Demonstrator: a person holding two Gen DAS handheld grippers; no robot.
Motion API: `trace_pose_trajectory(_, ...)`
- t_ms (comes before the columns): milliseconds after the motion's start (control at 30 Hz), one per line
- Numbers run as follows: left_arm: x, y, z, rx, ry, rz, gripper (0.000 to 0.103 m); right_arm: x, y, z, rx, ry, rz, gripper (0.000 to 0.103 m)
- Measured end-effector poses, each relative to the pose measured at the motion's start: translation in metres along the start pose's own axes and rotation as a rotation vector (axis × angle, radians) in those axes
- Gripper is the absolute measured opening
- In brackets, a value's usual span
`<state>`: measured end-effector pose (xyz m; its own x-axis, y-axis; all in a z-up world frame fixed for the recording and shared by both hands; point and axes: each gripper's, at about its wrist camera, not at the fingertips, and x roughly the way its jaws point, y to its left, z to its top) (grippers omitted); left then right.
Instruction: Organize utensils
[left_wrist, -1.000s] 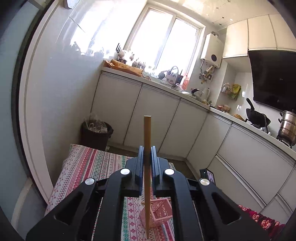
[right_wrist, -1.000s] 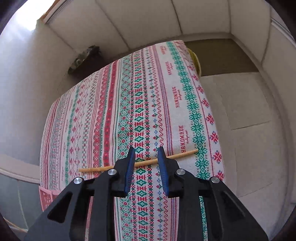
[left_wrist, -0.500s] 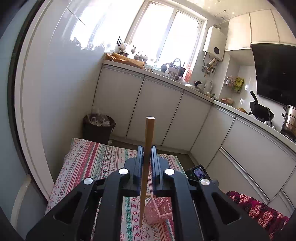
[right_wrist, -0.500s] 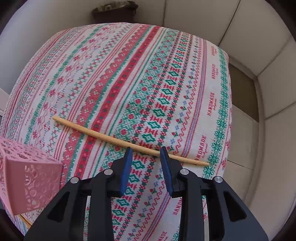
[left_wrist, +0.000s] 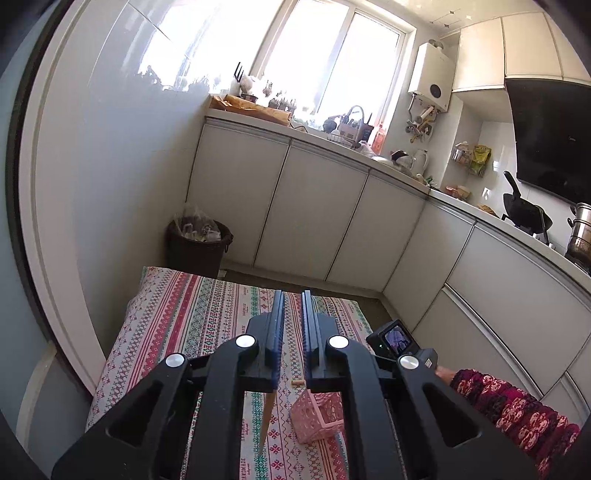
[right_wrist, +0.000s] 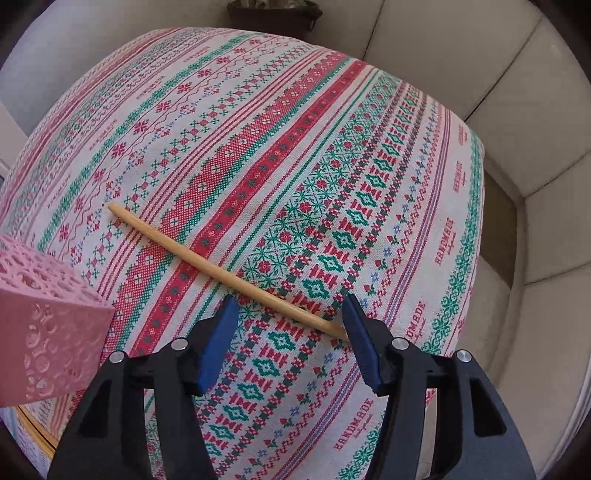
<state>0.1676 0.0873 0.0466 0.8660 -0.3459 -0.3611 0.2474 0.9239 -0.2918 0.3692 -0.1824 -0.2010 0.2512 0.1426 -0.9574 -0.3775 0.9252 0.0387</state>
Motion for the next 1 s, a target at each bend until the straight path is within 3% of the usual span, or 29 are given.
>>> trace_pose_trajectory(100, -0.002, -0.004, 0.001, 0.003, -0.013, -0.008, 0.007, -0.006, 0.003, -0.01, -0.007, 0.006, -0.027, 0.018)
trace_pose_trajectory(200, -0.008, -0.004, 0.001, 0.011, -0.028, 0.001, 0.007, -0.013, 0.005, -0.029, 0.038, 0.038, -0.064, 0.013)
trace_pose_trajectory(333, -0.014, 0.008, 0.004, -0.013, -0.031, 0.049, 0.007, -0.023, -0.006, -0.056, 0.162, 0.093, -0.059, 0.013)
trace_pose_trajectory(400, -0.004, 0.023, 0.004, -0.037, 0.041, 0.117, 0.007, -0.028, -0.016, -0.071, 0.245, 0.136, -0.045, 0.014)
trace_pose_trajectory(433, 0.008, 0.034, 0.001, -0.057, 0.115, 0.162, 0.008, -0.031, -0.018, -0.078, 0.265, 0.147, -0.058, 0.014)
trace_pose_trajectory(467, 0.023, 0.047, -0.005, -0.082, 0.206, 0.195, 0.014, -0.034, -0.022, -0.088, 0.303, 0.152, -0.068, 0.014)
trace_pose_trajectory(500, 0.039, 0.062, -0.014, -0.118, 0.301, 0.228, 0.027, -0.037, -0.024, -0.097, 0.324, 0.154, -0.062, 0.015)
trace_pose_trajectory(533, 0.056, 0.08, -0.025, -0.167, 0.384, 0.26, 0.031, -0.038, -0.023, -0.103, 0.322, 0.156, -0.048, 0.017)
trace_pose_trajectory(667, 0.111, 0.145, -0.083, -0.311, 0.586, 0.436, 0.033, -0.048, -0.008, -0.13, 0.302, 0.121, -0.04, 0.024)
trace_pose_trajectory(800, 0.138, 0.184, -0.113, -0.456, 0.631, 0.535, 0.034, -0.058, -0.004, -0.138, 0.306, 0.096, 0.019, 0.034)
trace_pose_trajectory(933, 0.161, 0.196, -0.11, -0.474, 0.623, 0.627, 0.041, -0.066, -0.007, -0.149, 0.284, 0.053, 0.047, 0.036)
trace_pose_trajectory(1000, 0.175, 0.196, -0.107, -0.476, 0.639, 0.653, 0.05, -0.067, 0.001, -0.147, 0.274, 0.039, 0.042, 0.037)
